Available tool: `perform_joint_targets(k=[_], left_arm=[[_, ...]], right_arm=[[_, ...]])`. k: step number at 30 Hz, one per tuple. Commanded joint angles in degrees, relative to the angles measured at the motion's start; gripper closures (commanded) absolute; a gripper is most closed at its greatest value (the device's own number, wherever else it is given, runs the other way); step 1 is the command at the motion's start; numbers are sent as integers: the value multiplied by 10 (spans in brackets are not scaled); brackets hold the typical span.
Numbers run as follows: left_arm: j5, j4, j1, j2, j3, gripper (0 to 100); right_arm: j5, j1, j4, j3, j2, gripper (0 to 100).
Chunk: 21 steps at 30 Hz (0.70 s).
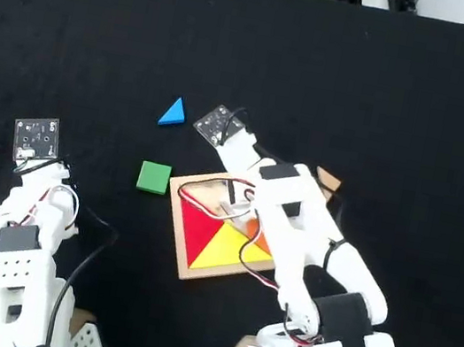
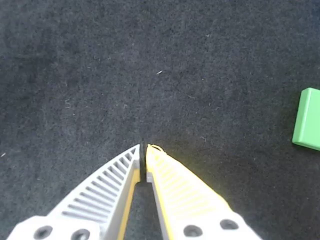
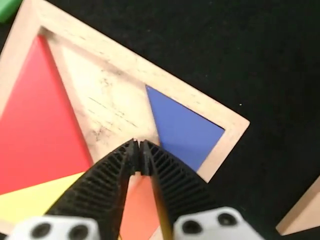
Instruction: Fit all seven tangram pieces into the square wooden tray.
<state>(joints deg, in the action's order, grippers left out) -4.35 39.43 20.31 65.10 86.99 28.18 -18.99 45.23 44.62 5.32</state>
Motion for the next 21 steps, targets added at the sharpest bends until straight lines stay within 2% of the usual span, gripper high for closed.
perform_joint_targets(k=[1, 5, 10, 14, 17, 21], left_arm=[[-6, -9, -7, 3, -6, 967], [-6, -9, -6, 3, -6, 967], [-6, -10, 27, 3, -29, 970], [-4, -1, 65, 3, -65, 970], [-13, 62, 13, -4, -122, 967], [-51, 171, -126, -4, -232, 967]], right_arm=[[-2, 20, 6, -24, 27, 988], [-4, 20, -9, 15, 86, 988], [-7, 41, -118, 111, 187, 988], [-84, 94, -180, 141, 231, 988], [-127, 138, -196, 130, 225, 988], [-156, 171, -208, 107, 190, 988]])
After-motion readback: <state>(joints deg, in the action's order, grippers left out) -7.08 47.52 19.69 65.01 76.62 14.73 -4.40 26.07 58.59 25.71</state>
